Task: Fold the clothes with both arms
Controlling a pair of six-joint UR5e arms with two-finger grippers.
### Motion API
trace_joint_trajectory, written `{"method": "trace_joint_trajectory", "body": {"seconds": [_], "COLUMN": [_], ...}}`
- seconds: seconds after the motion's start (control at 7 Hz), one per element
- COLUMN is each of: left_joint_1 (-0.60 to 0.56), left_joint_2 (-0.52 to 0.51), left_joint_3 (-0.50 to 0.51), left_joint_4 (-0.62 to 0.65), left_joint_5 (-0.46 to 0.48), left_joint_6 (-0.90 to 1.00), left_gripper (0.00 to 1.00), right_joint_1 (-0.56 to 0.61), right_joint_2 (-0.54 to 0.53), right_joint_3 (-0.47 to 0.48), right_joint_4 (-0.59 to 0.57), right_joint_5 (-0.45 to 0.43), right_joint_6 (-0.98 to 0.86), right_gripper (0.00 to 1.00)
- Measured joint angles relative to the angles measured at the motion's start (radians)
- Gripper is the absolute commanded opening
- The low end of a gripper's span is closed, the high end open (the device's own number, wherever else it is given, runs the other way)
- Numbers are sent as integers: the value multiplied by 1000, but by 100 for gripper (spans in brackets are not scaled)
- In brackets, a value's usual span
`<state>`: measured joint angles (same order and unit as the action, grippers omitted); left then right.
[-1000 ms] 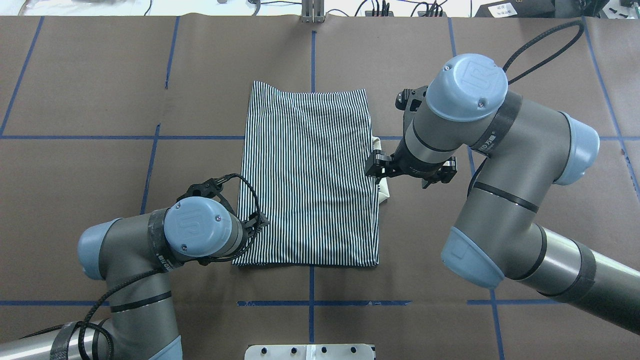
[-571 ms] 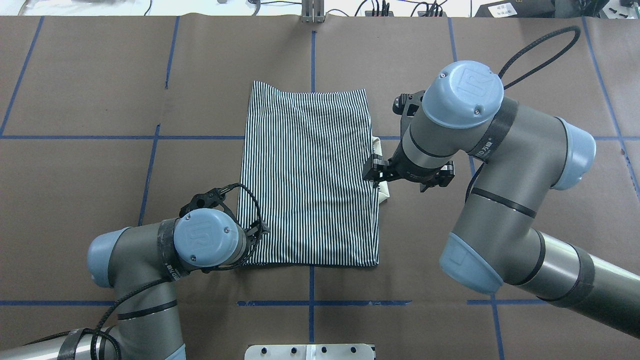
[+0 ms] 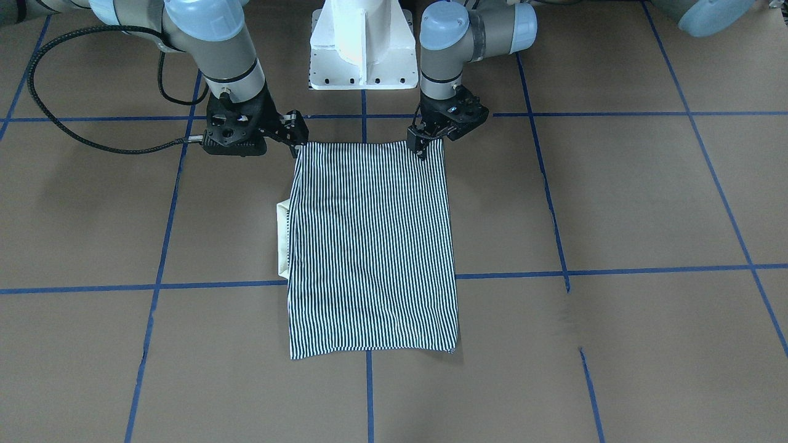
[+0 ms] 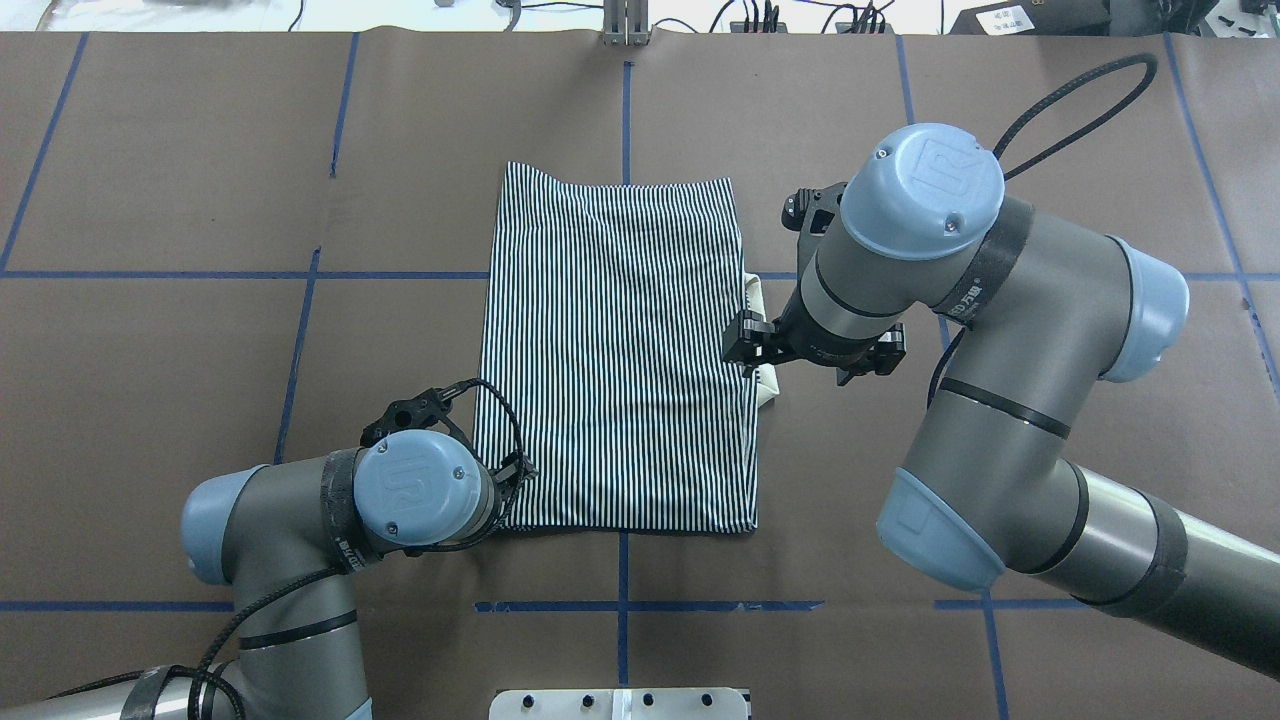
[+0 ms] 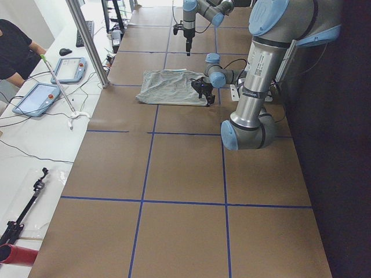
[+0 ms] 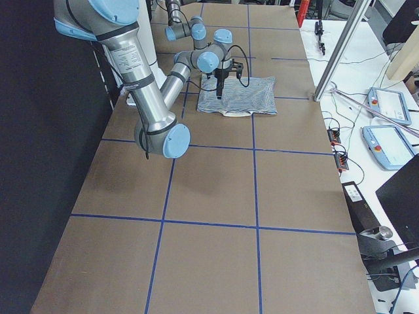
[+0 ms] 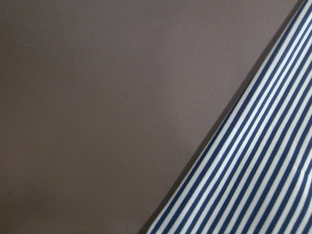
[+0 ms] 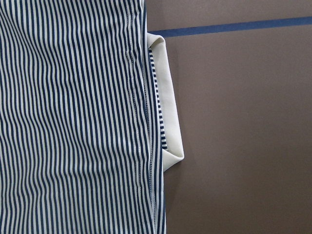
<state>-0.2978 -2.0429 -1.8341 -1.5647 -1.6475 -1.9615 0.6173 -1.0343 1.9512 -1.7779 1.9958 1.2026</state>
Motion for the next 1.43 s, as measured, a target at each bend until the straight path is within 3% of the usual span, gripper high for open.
{"method": "trace_joint_trajectory", "body": {"seconds": [0.29, 0.57, 0.86, 1.14, 1.43], "left_joint_1": [1, 2, 2, 4, 20], "left_joint_2": [1, 0, 0, 0, 0], "left_joint_3": [1, 1, 0, -2, -4], "left_joint_4": [0, 0, 0, 0, 6], "left_joint_5": [0, -1, -2, -2, 0], "left_joint_6": [0, 0, 0, 1, 1], "left_gripper": [78, 57, 27, 4, 0], "right_joint_1": [-2, -2, -2, -2, -2], "right_joint_2": [2, 2, 3, 2, 1], "right_joint_3": [0, 0, 0, 0, -1], "right_joint_4": [0, 0, 0, 0, -1], "right_joint_5": [0, 0, 0, 0, 1], "right_joint_6": [-1, -1, -1, -1, -1], "right_gripper": [100, 100, 100, 100, 100]}}
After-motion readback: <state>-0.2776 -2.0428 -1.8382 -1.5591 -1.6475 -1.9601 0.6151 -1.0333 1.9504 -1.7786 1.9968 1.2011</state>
